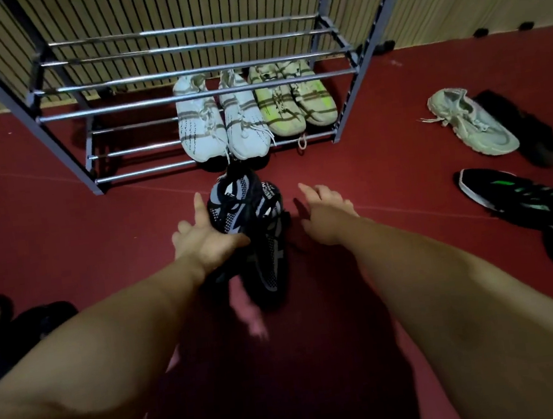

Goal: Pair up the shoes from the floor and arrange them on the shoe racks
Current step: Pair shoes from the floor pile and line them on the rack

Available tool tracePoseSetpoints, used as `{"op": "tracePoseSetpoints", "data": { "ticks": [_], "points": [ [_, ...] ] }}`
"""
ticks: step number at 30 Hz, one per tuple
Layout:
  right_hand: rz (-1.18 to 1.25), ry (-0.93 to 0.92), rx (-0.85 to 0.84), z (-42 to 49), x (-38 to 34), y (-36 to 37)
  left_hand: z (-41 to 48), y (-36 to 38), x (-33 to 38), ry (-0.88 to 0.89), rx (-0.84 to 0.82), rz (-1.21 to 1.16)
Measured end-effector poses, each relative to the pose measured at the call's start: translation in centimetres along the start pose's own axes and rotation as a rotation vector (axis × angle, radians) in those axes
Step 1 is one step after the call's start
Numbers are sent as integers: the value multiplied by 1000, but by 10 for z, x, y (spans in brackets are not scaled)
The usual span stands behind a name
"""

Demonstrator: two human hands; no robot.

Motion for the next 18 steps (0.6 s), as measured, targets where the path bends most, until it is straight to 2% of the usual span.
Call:
{"op": "tracePoseSetpoints", "data": {
  "ticks": [5,9,11,13,15,18],
  "points": [
    [483,132,-131,4,16,2,4,26,47,114,42,-76],
    [767,168,-99,6,26,-15,6,48,85,251,80,-28],
    [829,217,-69,9,37,-20,9,69,91,313,8,-4],
    [866,272,-117,10,50,-12,8,91,90,393,-134,58],
    [750,286,-216,5,58,5,6,102,81,396,-206,226],
    [241,240,-369,-4,66,36,4,94,54,244,-157,421]
  ]
}}
Point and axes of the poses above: each hand's wrist, its own z-axis towards the middle knuckle, its own y-axis out of the palm, x = y × z, the point moved 6 cm from there along z, towards the middle knuckle, and after that the axes turned 13 degrees about y, right-handed, at the moved point
